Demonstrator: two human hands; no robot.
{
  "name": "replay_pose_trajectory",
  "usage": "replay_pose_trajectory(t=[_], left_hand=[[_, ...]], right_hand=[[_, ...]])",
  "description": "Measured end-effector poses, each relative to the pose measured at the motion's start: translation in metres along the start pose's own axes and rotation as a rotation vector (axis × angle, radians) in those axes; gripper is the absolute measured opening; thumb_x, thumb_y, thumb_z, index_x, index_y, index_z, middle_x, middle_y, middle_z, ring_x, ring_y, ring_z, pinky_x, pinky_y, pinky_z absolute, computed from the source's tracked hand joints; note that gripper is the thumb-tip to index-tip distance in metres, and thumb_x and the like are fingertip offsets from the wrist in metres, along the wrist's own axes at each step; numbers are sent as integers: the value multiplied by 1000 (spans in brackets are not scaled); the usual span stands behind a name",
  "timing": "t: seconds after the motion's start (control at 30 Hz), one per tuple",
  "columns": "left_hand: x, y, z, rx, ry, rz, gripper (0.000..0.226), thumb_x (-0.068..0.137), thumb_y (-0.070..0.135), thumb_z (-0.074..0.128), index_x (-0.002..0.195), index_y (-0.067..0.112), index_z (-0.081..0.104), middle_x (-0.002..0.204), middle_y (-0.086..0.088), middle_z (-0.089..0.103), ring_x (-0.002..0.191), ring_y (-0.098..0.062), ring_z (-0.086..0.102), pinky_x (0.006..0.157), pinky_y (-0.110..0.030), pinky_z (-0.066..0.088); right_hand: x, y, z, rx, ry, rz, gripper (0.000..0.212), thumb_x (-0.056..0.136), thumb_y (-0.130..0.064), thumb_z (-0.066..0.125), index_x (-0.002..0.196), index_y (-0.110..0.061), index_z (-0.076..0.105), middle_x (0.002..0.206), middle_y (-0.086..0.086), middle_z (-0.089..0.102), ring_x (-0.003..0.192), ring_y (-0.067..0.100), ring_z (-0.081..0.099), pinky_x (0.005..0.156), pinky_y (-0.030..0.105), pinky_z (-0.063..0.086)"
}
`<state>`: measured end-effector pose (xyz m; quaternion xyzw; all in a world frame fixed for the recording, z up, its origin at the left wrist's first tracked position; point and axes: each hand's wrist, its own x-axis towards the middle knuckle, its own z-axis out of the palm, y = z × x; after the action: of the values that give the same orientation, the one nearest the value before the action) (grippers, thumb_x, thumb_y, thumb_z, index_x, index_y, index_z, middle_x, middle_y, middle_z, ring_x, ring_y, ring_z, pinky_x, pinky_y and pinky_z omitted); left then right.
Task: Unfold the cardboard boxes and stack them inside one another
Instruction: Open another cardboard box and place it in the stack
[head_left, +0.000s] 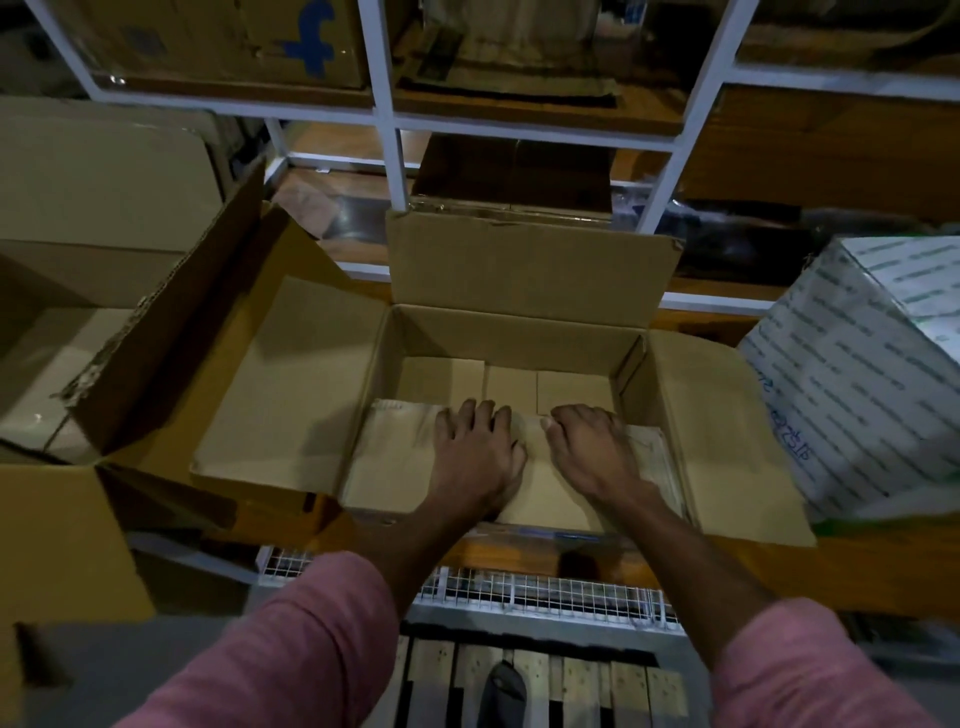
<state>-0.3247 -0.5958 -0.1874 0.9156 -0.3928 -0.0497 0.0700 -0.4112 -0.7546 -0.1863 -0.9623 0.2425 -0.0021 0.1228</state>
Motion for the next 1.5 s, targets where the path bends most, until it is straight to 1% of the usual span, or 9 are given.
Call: replay_pose_trajectory(t=[0.3,0.43,0.57,0.83,0.93,1.13,1.2,1.37,1.5], left_hand=[[22,-12,-14,-47,44,20,69,102,55,32,158,15,26,166,-12,25,154,-29,18,124,-56,11],[65,-22,-31,-53,71,41,76,104,55,33,162,10,12,171,-14,3,158,-31,2,124,-56,5],[111,-22,-44,-86,50,14,75,105,51,34,163,11,6,171,-12,-8,158,-30,-9,124,-55,0],[160,-16,-34,-24,-82,-34,80,103,53,42,163,14,7,172,-10,-1,157,-34,-4,122,-62,6],[162,-16,-20,-38,-125,-7,84,102,56,45,162,12,7,171,-11,-1,157,-35,-3,124,-61,5],[167,-13,-13,-64,-101,68,88,101,56,49,162,12,3,171,-11,-4,157,-35,-5,123,-66,7],[167,-13,-13,-77,-112,64,89,101,55,49,163,13,0,171,-9,-7,157,-34,-6,123,-67,5],[153,-16,-17,-63,-126,-29,83,102,57,43,163,17,1,172,-4,-9,157,-31,-8,122,-67,2],[128,-27,-31,2,-69,-135,76,104,59,35,163,20,8,172,-5,-6,157,-32,-5,117,-72,-1]], right_hand=[[10,-11,-27,46,91,-38,46,106,-41,39,144,-16,47,145,11,52,133,31,45,110,45,33],[60,-11,-42,36,95,-110,62,107,-44,38,161,-17,23,170,6,17,157,25,11,124,51,14],[109,-4,-44,7,88,-121,70,105,-47,40,163,-20,12,172,3,-1,158,25,-7,126,56,4],[160,18,-24,-102,-68,-86,59,105,-40,44,158,-22,26,169,3,19,155,29,15,120,60,13],[160,25,-19,-136,25,-96,58,100,-25,57,154,-29,36,161,0,37,146,28,32,115,56,24],[167,36,-18,-143,136,-18,38,96,-15,58,133,-27,59,130,3,67,121,32,57,103,48,38],[170,42,-19,-148,137,-16,31,95,-14,60,124,-26,62,124,4,68,116,32,59,100,47,40],[174,39,-37,-173,17,-58,47,92,-14,65,138,-18,53,139,10,57,128,35,50,108,48,36],[140,6,-40,-54,106,-119,36,95,-24,61,130,-14,57,136,12,56,124,36,50,104,46,39]])
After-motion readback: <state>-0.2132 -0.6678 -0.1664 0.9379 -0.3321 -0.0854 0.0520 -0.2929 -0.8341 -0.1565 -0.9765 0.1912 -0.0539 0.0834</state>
